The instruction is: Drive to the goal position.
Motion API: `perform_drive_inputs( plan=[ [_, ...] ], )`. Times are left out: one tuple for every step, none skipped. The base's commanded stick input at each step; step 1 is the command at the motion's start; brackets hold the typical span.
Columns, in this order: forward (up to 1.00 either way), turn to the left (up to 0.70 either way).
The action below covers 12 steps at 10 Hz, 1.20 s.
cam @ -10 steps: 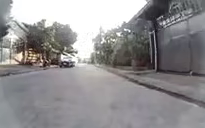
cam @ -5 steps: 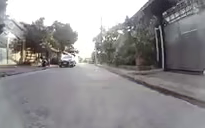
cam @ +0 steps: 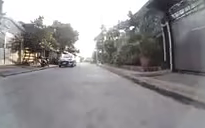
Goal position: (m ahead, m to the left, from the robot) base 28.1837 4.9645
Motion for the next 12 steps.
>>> perform_drive_inputs(
  plan=[
    [1.00, 0.00],
    [1.00, 0.00],
    [1.00, 0.00],
    [1.00, 0.00],
    [1.00, 0.00],
    [1.00, 0.00],
    [1.00, 0.00],
    [1.00, 0.00],
    [1.00, 0.00],
    [1.00, 0.00],
    [1.00, 0.00],
    [1.00, 0.00]
  ],
)
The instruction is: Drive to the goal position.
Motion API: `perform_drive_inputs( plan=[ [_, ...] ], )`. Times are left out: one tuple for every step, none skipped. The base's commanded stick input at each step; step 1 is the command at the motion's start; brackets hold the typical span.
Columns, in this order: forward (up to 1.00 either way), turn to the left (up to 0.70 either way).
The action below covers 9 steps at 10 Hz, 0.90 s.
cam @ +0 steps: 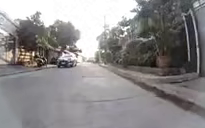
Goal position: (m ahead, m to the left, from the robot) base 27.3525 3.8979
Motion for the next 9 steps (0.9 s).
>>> perform_drive_inputs(
  plan=[
    [1.00, 0.00],
    [1.00, 0.00],
    [1.00, 0.00],
    [1.00, 0.00],
    [1.00, 0.00],
    [1.00, 0.00],
    [1.00, 0.00],
    [1.00, 0.00],
    [1.00, 0.00]
  ],
)
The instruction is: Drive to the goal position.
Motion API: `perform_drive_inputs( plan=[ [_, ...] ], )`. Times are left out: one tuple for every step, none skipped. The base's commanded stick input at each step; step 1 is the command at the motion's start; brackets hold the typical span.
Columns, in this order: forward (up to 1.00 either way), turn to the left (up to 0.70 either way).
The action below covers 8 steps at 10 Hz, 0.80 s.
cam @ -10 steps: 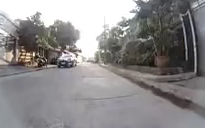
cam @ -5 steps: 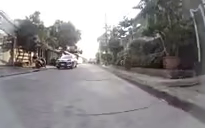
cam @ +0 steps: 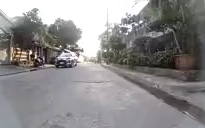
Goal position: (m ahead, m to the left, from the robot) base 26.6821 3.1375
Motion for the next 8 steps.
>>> perform_drive_inputs(
  plan=[
    [1.00, 0.00],
    [1.00, 0.00],
    [1.00, 0.00],
    [1.00, 0.00],
    [1.00, 0.00],
    [1.00, 0.00],
    [1.00, 0.00],
    [1.00, 0.00]
  ],
)
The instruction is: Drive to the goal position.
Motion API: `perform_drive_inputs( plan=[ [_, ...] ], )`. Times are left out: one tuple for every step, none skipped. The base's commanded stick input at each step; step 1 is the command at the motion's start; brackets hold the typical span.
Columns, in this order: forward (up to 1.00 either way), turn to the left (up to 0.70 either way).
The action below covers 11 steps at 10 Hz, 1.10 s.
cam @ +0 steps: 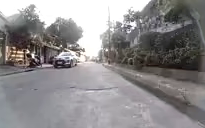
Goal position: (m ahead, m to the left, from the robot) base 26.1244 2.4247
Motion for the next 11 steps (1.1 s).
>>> perform_drive_inputs(
  plan=[
    [1.00, 0.00],
    [1.00, 0.00],
    [1.00, 0.00],
    [1.00, 0.00],
    [1.00, 0.00],
    [1.00, 0.00],
    [1.00, 0.00],
    [1.00, 0.00],
    [1.00, 0.00],
    [1.00, 0.00],
    [1.00, 0.00]
  ],
)
